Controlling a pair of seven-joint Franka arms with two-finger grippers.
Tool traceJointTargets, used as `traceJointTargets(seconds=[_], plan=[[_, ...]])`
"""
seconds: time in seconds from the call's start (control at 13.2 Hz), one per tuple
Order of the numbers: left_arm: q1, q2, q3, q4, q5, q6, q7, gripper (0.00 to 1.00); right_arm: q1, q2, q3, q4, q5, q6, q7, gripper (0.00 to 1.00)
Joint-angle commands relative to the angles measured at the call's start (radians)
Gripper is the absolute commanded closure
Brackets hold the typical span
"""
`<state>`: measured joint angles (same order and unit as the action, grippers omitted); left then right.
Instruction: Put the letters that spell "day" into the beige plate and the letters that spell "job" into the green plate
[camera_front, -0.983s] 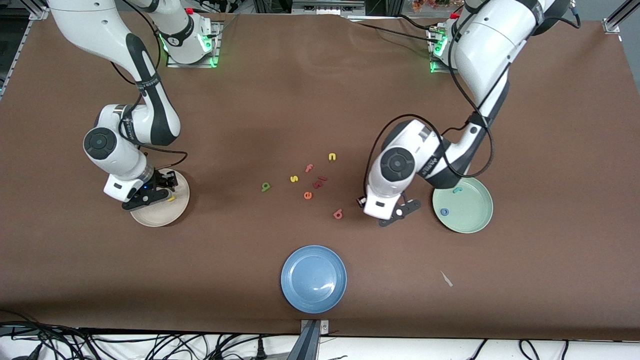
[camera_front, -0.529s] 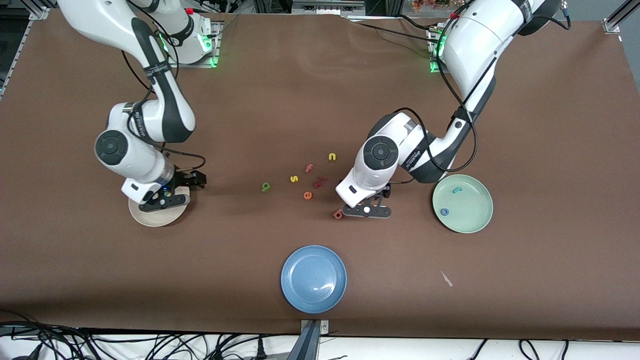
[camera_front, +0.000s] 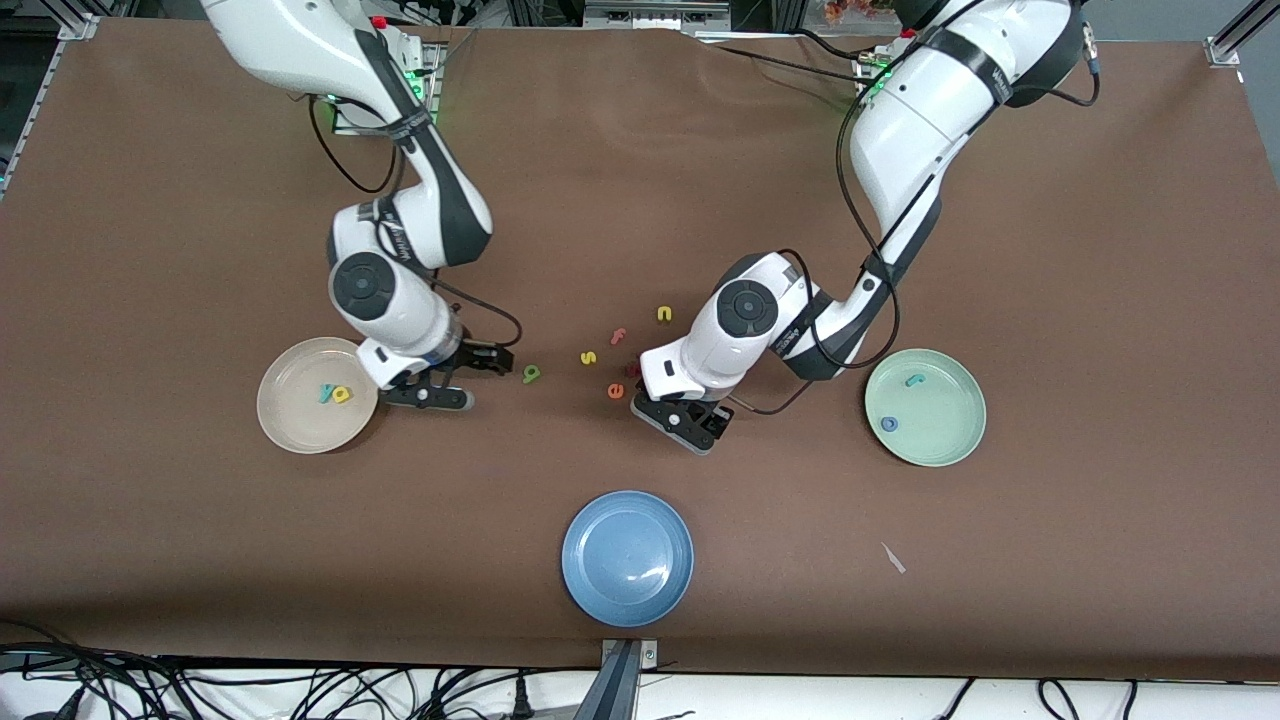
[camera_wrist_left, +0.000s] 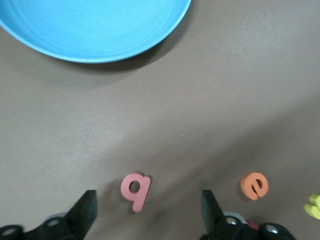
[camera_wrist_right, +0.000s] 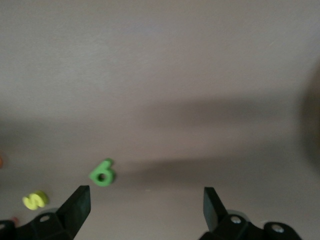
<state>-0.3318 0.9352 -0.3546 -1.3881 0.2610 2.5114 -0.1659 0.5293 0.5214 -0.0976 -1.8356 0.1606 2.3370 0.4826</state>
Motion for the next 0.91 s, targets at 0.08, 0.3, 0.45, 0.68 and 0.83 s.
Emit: traceJointTargets(seconds=[0.08,0.3,0.45,0.68,0.83], plan=[[-0.007,0.023,0.019,0.018,0.07,0.017,0.046,0.21,0.049,0.068,-0.008,0.045,0.017,0.048,0.149,0.0],[-0.016,0.031,0.022,0.017,0.107,0.017,0.046,0.3,0.054,0.081,-0.008,0.045,0.017,0.054,0.154,0.0],[-0.019,0.034,0.029,0.017,0.107,0.018,0.046,0.35,0.054,0.091,-0.008,0.047,0.03,0.062,0.154,0.0],[-0.021,0.039,0.032,0.015,0.109,0.02,0.045,0.42,0.061,0.115,-0.008,0.074,0.072,0.068,0.154,0.0],[-0.021,0.037,0.036,0.017,0.109,0.02,0.043,0.77,0.061,0.132,-0.008,0.082,0.077,0.07,0.163,0.0]])
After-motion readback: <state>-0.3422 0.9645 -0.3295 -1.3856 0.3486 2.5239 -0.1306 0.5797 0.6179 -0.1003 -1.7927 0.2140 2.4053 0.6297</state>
